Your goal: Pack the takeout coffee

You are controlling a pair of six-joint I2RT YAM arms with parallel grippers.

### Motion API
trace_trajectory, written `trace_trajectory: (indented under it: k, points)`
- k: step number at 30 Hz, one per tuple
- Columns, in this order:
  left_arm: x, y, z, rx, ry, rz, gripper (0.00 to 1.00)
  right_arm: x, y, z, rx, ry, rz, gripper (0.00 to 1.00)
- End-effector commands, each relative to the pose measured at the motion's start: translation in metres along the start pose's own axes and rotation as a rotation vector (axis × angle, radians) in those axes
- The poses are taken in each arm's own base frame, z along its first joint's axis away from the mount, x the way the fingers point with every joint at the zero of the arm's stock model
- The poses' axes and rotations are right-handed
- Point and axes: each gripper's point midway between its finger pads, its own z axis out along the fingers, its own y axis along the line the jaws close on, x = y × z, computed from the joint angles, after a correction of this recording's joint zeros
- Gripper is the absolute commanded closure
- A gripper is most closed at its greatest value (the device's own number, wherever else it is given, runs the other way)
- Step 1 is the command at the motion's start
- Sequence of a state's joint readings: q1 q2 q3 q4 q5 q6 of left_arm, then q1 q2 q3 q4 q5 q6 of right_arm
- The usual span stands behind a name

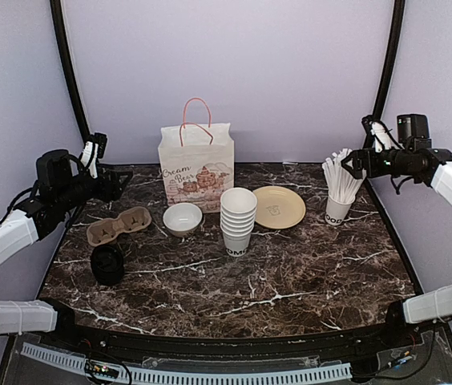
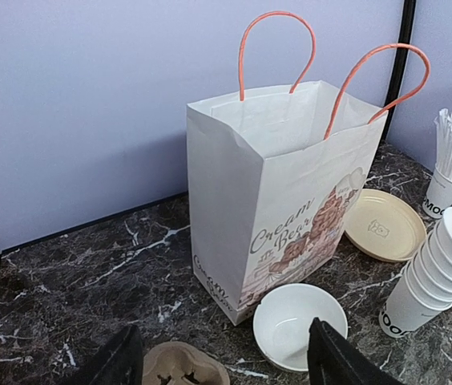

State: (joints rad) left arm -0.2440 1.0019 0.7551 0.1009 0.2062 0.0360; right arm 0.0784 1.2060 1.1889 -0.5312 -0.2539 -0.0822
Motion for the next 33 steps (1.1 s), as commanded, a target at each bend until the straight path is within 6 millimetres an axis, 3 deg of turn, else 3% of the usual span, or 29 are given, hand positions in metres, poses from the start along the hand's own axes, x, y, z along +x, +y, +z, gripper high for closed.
trace_trajectory:
  k: [1,7,11,15,18,24,33]
  points:
    - [-0.014,-0.010,-0.005,0.064,-0.069,0.001,0.28,-0.027,0.023,-0.018,-0.118,-0.083,-0.075,0.01]
    - [-0.016,-0.014,-0.005,0.088,-0.077,0.004,0.29,-0.038,0.076,-0.017,-0.334,-0.050,-0.245,0.16]
    - [-0.017,-0.014,-0.005,0.091,-0.079,0.009,0.29,-0.041,0.135,-0.013,-0.480,0.001,-0.441,0.32]
    - [-0.016,-0.014,-0.005,0.091,-0.074,0.012,0.29,-0.025,0.195,-0.017,-0.656,0.054,-0.650,0.44]
    - [-0.014,-0.015,-0.004,0.093,-0.065,0.016,0.29,-0.004,0.229,-0.015,-0.743,0.124,-0.769,0.50]
    - [-0.013,-0.016,-0.003,0.099,-0.059,0.017,0.29,0.029,0.268,0.012,-0.741,0.245,-0.910,0.57]
    - [-0.014,-0.019,-0.003,0.112,-0.061,0.020,0.29,0.040,0.303,0.034,-0.776,0.301,-0.969,0.59]
